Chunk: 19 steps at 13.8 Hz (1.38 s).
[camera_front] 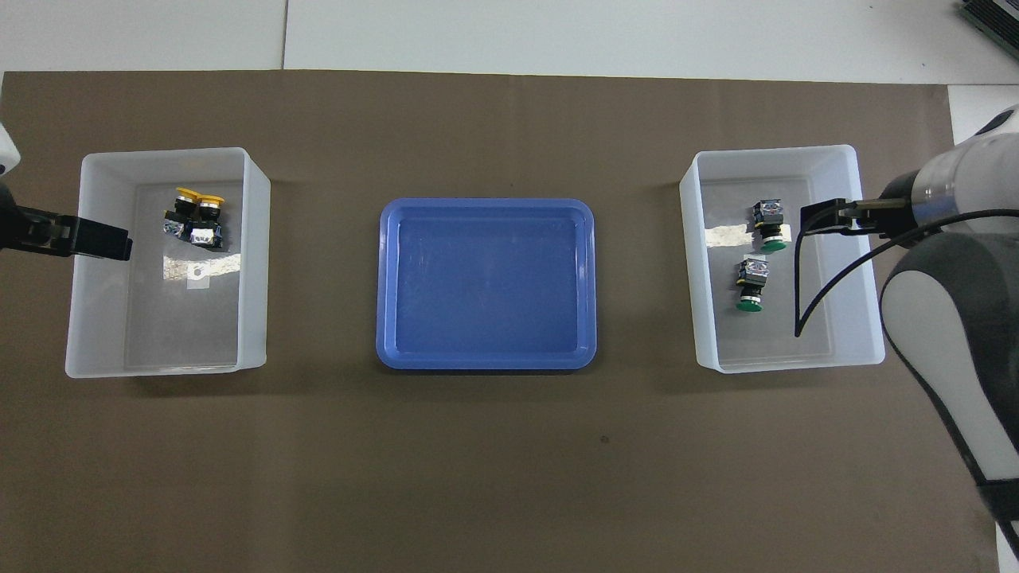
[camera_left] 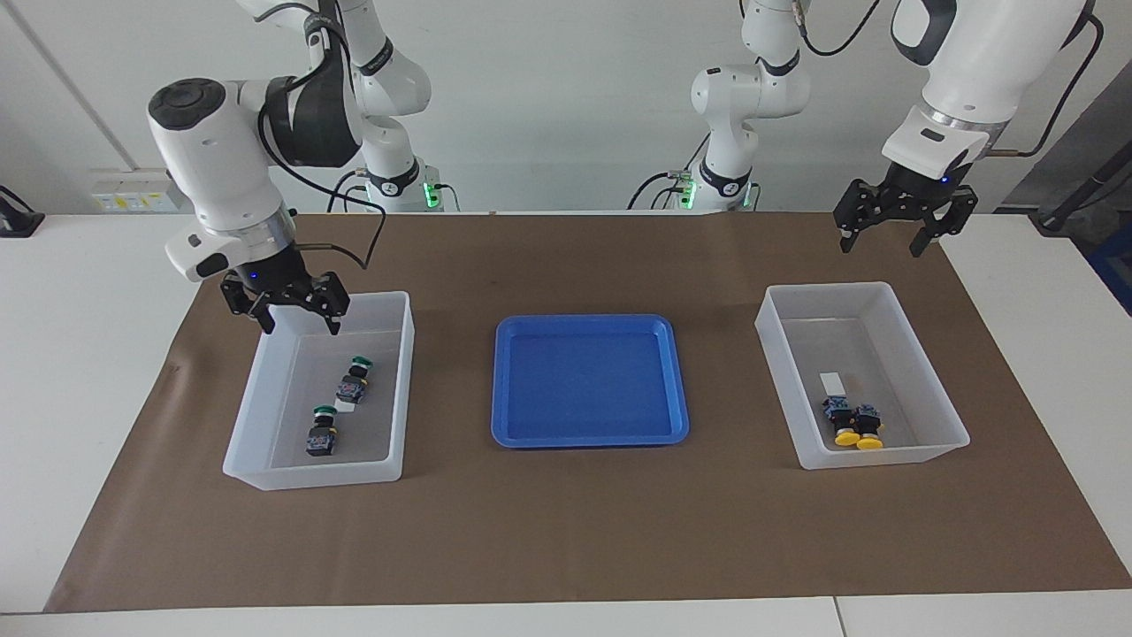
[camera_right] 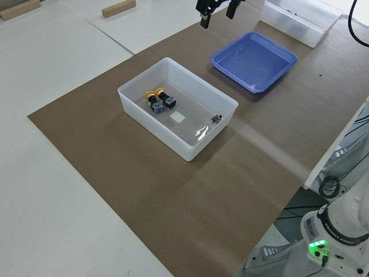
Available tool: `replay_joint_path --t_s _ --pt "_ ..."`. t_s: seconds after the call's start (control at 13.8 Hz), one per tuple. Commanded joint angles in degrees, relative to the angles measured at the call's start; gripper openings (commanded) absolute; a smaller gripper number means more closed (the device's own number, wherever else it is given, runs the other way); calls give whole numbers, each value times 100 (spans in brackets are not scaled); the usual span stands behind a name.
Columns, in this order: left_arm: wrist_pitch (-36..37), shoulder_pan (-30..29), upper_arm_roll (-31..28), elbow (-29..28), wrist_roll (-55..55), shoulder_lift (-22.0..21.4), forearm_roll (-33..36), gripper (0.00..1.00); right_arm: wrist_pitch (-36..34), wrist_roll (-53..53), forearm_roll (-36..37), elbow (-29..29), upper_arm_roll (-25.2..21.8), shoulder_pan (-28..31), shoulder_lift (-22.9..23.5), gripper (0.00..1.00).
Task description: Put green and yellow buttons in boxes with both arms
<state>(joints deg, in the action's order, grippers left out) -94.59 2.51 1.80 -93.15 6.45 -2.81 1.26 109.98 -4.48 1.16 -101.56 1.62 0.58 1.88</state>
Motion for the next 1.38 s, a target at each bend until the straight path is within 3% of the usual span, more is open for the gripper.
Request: replay_joint_path --t_s 0.0,0.15,0.44,0.73,1.31 --pt "-77 -127 5 -292 -29 -220 76 100 -737 -79 16 433 -4 161 -196 100" --pt "-130 -163 5 -152 -56 -167 76 100 -1432 -79 33 960 -13 215 -196 100" --pt "204 -259 -4 148 -64 -35 -91 100 -2084 -35 17 1130 -65 232 -442 100" --pt "317 -427 -4 104 -3 -62 -328 100 -2050 -53 7 1051 -583 -347 -469 100" --pt "336 -436 -30 -10 23 -114 -319 100 -2130 202 60 1086 -426 -101 -469 100"
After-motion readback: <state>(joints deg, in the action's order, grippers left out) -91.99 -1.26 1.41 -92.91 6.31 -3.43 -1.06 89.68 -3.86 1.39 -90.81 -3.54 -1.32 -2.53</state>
